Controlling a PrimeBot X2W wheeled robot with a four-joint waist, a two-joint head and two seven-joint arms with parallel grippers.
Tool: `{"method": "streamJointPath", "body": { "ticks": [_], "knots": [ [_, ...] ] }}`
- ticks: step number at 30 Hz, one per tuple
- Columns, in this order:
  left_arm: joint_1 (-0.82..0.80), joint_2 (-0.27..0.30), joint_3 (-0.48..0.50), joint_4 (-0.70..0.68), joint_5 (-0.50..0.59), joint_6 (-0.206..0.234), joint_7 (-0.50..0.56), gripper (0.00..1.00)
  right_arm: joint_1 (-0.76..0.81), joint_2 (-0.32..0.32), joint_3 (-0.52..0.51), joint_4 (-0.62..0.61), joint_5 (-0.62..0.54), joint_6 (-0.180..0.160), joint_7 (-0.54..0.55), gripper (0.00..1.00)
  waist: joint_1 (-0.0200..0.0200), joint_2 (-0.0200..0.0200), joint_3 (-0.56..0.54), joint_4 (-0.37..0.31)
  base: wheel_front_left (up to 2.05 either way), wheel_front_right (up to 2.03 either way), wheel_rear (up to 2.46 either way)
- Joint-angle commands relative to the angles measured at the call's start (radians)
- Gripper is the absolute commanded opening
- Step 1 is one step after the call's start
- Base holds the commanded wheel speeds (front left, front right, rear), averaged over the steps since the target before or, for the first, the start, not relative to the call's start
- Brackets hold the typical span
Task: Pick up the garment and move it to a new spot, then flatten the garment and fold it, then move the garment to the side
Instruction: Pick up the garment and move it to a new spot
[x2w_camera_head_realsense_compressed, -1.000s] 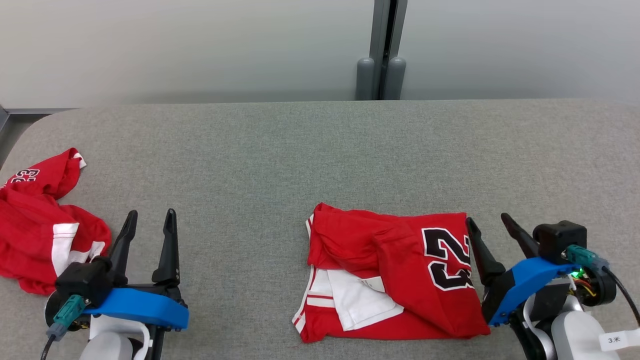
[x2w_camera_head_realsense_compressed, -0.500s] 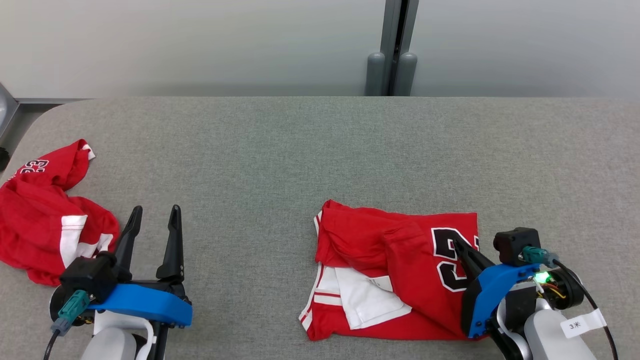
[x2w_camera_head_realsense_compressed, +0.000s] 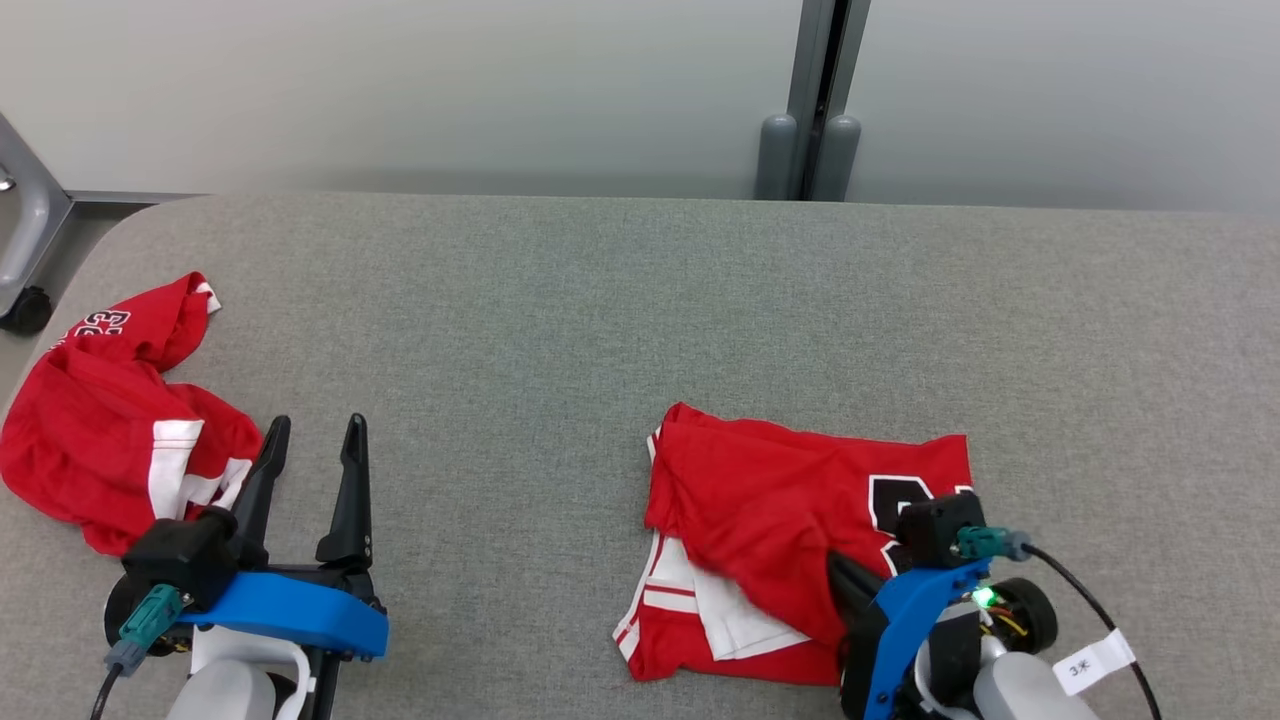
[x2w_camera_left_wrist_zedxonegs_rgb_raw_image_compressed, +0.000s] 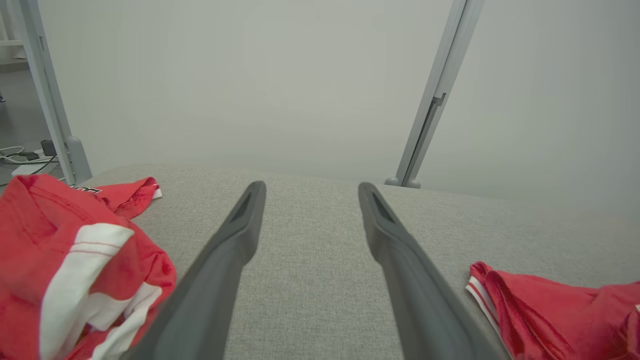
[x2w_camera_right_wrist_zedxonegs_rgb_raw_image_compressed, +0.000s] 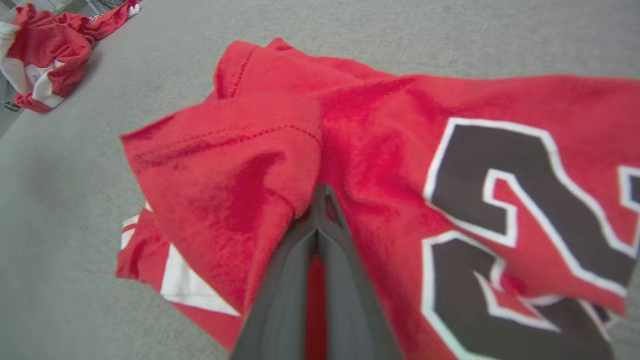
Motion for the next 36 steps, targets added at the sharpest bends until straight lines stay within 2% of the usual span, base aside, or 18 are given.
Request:
{"method": "streamJointPath", "body": {
  "ticks": [1, 8, 14, 17, 21, 22, 23, 28, 32, 36],
  "knots": [
    [0.007, 0.004, 0.000, -0.002, -0.003, -0.002, -0.003, 1.00, 0.017, -0.001, 0.014, -0.018, 0.020, 0.000, 0.006, 0.00, 0.0000, 0.0000, -0.003, -0.002, 0.00, 0.00, 0.00],
    [0.020, 0.004, 0.007, -0.009, -0.007, 0.008, -0.004, 1.00, 0.084, -0.045, 0.160, -0.184, 0.114, 0.000, 0.073, 0.00, 0.0000, 0.0000, -0.015, -0.016, 0.00, 0.00, 0.00],
    [0.011, 0.002, 0.005, -0.011, -0.009, 0.010, -0.004, 1.00, 0.111, -0.037, 0.263, -0.276, 0.178, 0.000, 0.102, 0.00, 0.0000, 0.0000, -0.014, -0.024, 0.00, 0.00, 0.00],
    [0.007, 0.003, 0.008, -0.012, -0.011, 0.012, -0.004, 1.00, 0.104, -0.037, 0.257, -0.298, 0.197, 0.000, 0.072, 0.00, 0.0000, 0.0000, -0.013, -0.024, 0.00, 0.00, 0.00],
    [0.010, 0.006, 0.015, -0.015, -0.013, 0.016, -0.004, 1.00, 0.091, -0.021, 0.157, -0.318, 0.174, 0.000, -0.037, 0.00, 0.0000, 0.0000, -0.015, -0.023, 0.00, 0.00, 0.00],
    [0.012, 0.006, 0.018, -0.015, -0.014, 0.017, -0.004, 1.00, 0.093, -0.016, 0.124, -0.325, 0.163, 0.000, -0.070, 0.53, 0.0000, 0.0000, -0.016, -0.022, 0.00, 0.00, 0.00],
    [0.015, 0.006, 0.020, -0.016, -0.015, 0.017, -0.004, 1.00, 0.095, -0.011, 0.084, -0.331, 0.149, 0.000, -0.105, 1.00, 0.0000, 0.0000, -0.018, -0.023, 0.00, 0.00, 0.00],
    [0.033, 0.002, 0.031, -0.027, -0.015, 0.021, -0.004, 1.00, 0.143, 0.014, -0.121, -0.346, 0.068, 0.000, -0.225, 1.00, 0.0000, 0.0000, -0.027, -0.025, 0.00, 0.00, 0.00],
    [0.052, -0.003, 0.046, -0.035, -0.012, 0.019, -0.004, 1.00, 0.186, 0.030, -0.265, -0.350, 0.006, 0.000, -0.247, 1.00, 0.0000, 0.0000, -0.039, -0.029, 0.00, 0.00, 0.00],
    [0.071, -0.008, 0.059, -0.040, -0.006, 0.018, -0.004, 1.00, 0.233, 0.044, -0.368, -0.369, -0.043, 0.000, -0.233, 1.00, 0.0000, 0.0000, -0.054, -0.035, 0.00, 0.00, 0.00]
  ]
}}
